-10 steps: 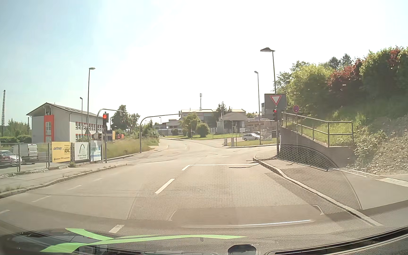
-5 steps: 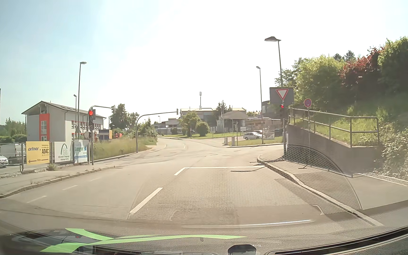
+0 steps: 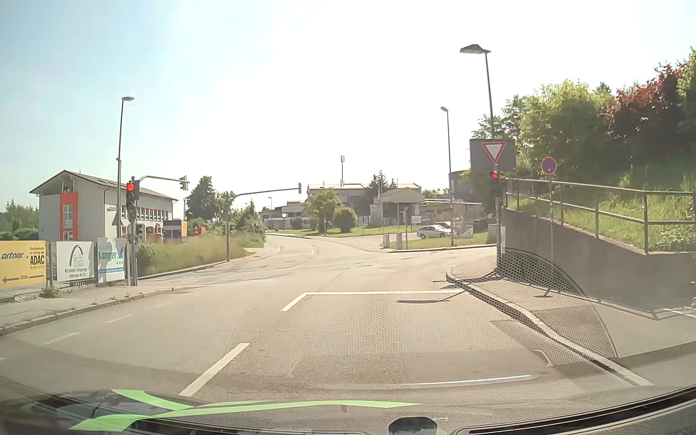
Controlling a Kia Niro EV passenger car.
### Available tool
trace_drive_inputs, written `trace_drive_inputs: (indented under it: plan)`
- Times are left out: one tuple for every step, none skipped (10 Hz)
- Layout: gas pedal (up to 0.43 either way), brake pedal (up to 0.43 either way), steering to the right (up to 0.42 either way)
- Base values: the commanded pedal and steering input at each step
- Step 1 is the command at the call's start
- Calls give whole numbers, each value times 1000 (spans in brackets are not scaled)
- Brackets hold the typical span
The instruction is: Follow the waypoints while adhering to traffic rules and regulations
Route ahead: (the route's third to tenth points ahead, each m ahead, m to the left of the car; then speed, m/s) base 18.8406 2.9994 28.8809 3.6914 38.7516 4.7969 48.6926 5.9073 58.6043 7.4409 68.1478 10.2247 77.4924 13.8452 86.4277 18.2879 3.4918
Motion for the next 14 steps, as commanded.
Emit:
trace_drive_inputs:
  plan:
    - [0,183,-5]
    - [0,183,-4]
    - [0,183,-4]
    - [0,183,-4]
    - [0,183,-4]
    - [0,183,-4]
    - [0,183,-4]
    - [0,177,-4]
    - [0,183,-4]
    - [0,189,-4]
    - [0,189,-4]
    - [0,189,-4]
    - [0,189,-4]
    - [0,189,-4]
